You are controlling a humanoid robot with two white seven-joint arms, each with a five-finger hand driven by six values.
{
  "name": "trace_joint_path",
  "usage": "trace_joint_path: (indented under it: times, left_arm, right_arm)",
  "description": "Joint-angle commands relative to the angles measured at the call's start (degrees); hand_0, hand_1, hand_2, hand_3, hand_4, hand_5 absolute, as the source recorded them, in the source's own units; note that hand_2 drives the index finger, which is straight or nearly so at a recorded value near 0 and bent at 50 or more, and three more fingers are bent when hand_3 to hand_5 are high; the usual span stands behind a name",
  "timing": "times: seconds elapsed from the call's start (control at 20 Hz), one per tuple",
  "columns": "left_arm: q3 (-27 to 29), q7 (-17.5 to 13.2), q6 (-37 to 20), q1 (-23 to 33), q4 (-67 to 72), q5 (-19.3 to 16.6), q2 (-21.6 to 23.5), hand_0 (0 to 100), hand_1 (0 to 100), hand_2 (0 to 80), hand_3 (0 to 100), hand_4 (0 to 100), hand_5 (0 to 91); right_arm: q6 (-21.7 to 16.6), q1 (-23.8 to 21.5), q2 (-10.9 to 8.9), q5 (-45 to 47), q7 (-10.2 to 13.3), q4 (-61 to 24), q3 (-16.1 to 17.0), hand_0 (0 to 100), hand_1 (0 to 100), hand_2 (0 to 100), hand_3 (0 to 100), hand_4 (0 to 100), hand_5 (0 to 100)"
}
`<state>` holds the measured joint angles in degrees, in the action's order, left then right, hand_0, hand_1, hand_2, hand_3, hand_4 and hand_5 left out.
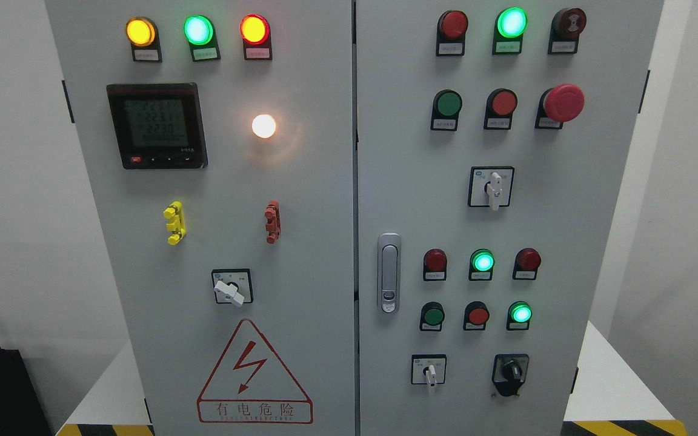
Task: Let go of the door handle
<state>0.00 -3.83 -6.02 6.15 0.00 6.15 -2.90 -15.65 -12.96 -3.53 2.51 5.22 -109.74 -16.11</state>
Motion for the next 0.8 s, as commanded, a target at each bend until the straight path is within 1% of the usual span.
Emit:
trace_joint_path:
  times: [0.0,0.15,0.35,0.4,0.45,0.5,0.55,0.6,0.65,0.7,0.75]
  left_arm:
    - [-0.8,0.0,0.0,0.0,1.1,0.0,0.0,12,39,0.0,0,0,0.0]
    - [-0.8,0.0,0.0,0.0,1.1,0.0,0.0,12,39,0.0,0,0,0.0]
    - [-0.8,0.0,0.0,0.0,1.1,0.0,0.0,12,39,0.0,0,0,0.0]
    - [-0.8,0.0,0.0,0.0,1.1,0.0,0.0,12,39,0.0,0,0,0.0]
    - [-0.8,0.0,0.0,0.0,1.1,0.0,0.0,12,39,0.0,0,0,0.0]
    - [-0.8,0.0,0.0,0.0,1.1,0.0,0.0,12,39,0.0,0,0,0.0]
    - [-0.8,0.0,0.0,0.0,1.1,0.0,0.0,12,39,0.0,0,0,0.0]
    - [-0.8,0.0,0.0,0.0,1.1,0.0,0.0,12,39,0.0,0,0,0.0]
    - [-0.8,0.0,0.0,0.0,1.1,0.0,0.0,12,39,0.0,0,0,0.0]
    - [-0.8,0.0,0.0,0.0,1.1,0.0,0.0,12,39,0.0,0,0,0.0]
    - [-0.8,0.0,0.0,0.0,1.1,0.0,0.1,12,39,0.0,0,0,0.0]
  right_arm:
    - [0.1,0.0,0.11,0.0,0.0,-0.5,-0.9,45,5,0,7,2,0]
    - [1.1,0.1,0.11,0.0,0.0,-0.5,-0.9,45,5,0,8,2,0]
    - [1.1,0.4,0.02,-0.1,0.1,-0.6,-0.9,45,6,0,8,3,1]
    - [0.8,0.7,0.02,-0.7,0.3,-0.6,-1.0,45,6,0,10,3,2]
    - [0.4,0.7,-0.07,-2.1,0.6,-0.6,-0.9,45,6,0,14,7,6]
    - [-0.2,0.8,-0.07,-4.5,0.8,-0.9,-0.9,44,7,0,17,13,14]
    - [-1.0,1.0,0.02,-7.0,0.9,-1.3,-0.9,44,11,0,25,25,23]
    - [-2.1,1.4,0.10,-9.2,1.9,-1.3,-0.9,43,14,0,35,34,30]
    - [-3.0,1.9,0.11,-11.9,3.6,-1.3,-0.9,42,17,0,37,36,30]
    - [-3.1,2.8,0.11,-15.6,5.7,-1.3,-0.9,41,23,0,44,41,35]
    - [-3.1,3.6,0.28,-20.1,7.7,-1.3,-0.9,39,30,0,54,51,48]
